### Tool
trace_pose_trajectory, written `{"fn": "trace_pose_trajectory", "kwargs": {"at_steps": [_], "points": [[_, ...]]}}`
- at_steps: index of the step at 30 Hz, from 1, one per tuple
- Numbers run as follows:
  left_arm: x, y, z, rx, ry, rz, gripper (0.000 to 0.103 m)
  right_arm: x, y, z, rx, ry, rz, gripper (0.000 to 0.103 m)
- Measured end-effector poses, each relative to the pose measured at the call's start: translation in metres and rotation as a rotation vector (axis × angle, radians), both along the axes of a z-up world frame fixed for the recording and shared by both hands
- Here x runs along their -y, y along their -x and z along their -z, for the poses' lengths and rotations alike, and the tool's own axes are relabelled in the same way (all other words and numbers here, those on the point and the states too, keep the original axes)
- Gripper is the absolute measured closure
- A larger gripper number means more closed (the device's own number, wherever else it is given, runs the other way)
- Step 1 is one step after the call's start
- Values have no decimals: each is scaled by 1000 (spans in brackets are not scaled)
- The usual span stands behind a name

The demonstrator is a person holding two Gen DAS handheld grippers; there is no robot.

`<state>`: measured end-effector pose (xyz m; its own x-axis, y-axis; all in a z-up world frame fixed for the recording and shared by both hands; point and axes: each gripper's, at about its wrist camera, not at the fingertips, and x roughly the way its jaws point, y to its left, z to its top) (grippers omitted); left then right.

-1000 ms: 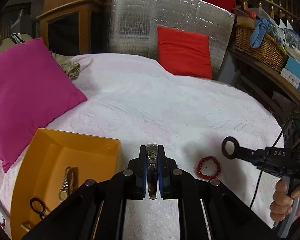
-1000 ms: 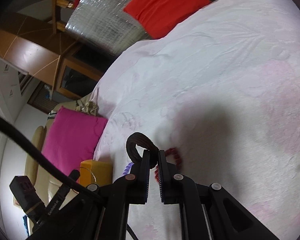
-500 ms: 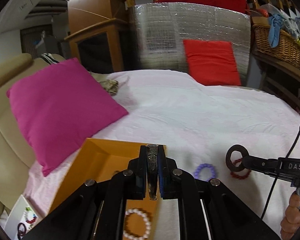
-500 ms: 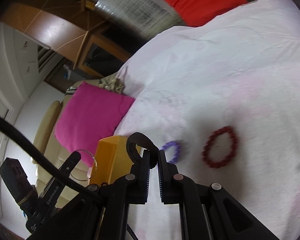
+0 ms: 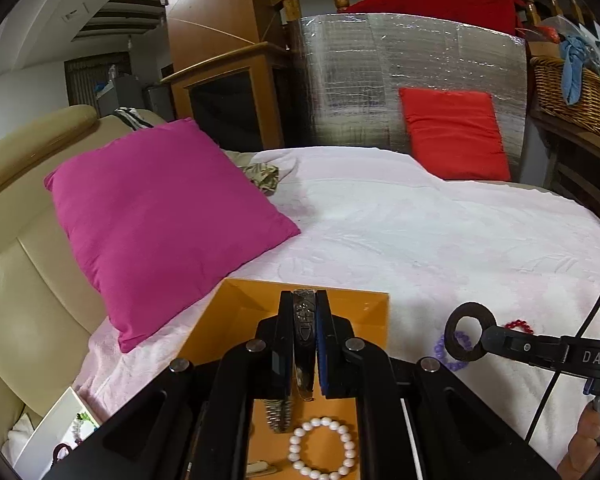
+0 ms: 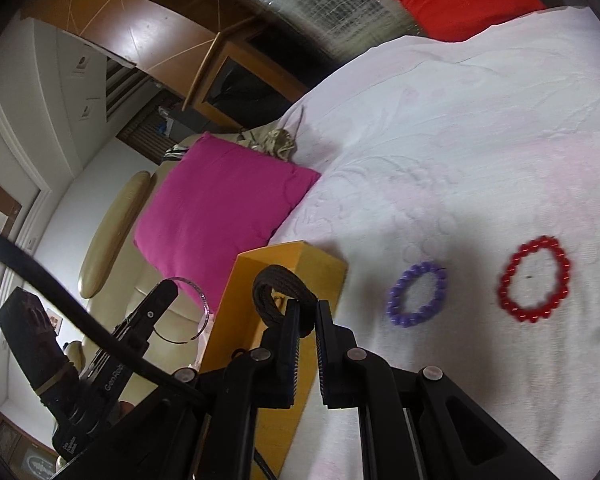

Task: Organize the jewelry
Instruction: 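Carry bangle and hair tie into the orange box and open both tools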

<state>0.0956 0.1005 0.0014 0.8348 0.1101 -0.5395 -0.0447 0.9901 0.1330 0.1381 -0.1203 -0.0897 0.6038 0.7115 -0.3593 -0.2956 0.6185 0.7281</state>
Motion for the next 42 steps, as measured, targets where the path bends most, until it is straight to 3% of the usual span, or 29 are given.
{"fn": "trace_pose_trajectory", "kwargs": {"at_steps": [17,35,42], "points": [[-33,0,8,-2,-42,-74,93,-44,-2,-6,29,-55,-56,94],[-55,-11,23,-43,-63,-143,93,-63,-11,-2,24,-38,-71,94],[-63,-16,31,-66,-78,-172,93,-81,-13,-2,38,19,-85,94]]}}
